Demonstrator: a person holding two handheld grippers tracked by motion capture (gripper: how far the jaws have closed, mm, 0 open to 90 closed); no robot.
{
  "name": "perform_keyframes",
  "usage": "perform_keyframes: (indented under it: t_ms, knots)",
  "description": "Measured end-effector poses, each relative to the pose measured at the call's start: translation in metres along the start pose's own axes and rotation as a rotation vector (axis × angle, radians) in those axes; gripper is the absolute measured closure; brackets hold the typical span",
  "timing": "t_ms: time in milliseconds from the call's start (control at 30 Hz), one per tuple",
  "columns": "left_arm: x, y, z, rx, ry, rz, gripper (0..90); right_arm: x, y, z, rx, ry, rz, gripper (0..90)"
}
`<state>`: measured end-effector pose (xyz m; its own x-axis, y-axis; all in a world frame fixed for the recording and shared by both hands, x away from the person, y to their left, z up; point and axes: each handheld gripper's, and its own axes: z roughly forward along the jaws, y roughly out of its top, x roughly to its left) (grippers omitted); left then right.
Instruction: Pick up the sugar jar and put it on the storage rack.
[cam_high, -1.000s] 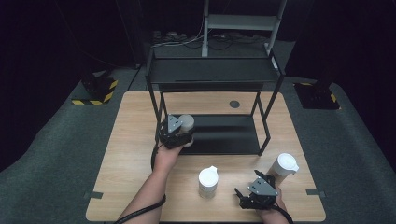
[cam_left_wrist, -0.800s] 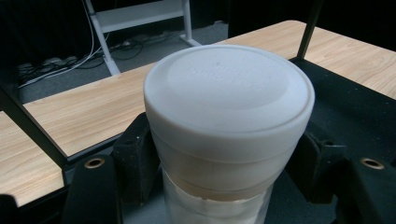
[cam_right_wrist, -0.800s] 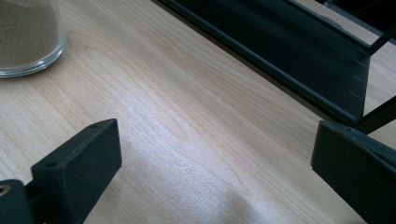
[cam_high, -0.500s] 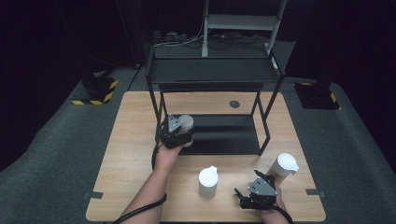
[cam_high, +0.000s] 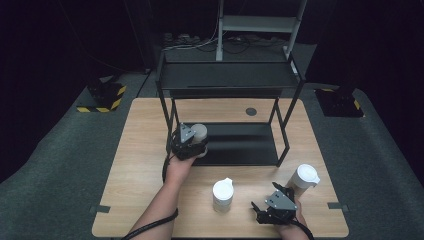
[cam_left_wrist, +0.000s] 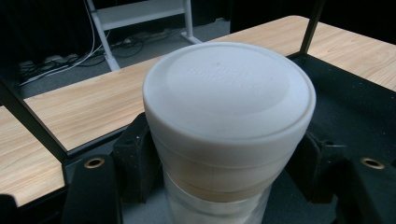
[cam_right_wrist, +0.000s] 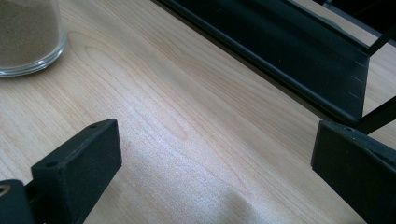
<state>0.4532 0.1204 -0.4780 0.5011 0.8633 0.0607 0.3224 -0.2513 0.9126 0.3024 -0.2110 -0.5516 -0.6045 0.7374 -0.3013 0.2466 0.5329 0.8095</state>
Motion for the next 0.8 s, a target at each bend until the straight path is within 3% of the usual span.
perform_keyframes:
  t_ms: [467,800]
  knots:
    - [-0.0006,0.0011,-0.0017,0.015,0.007,0.013,33.7,0.0,-0.0001,-0.0001,-0.002,-0.002,0.0,1.2]
    - [-0.0047,0.0094,-0.0073,-0.007,0.01,0.025,22.6,0.0005,0.0001,0.0001,0.001,-0.002,-0.004,1.2]
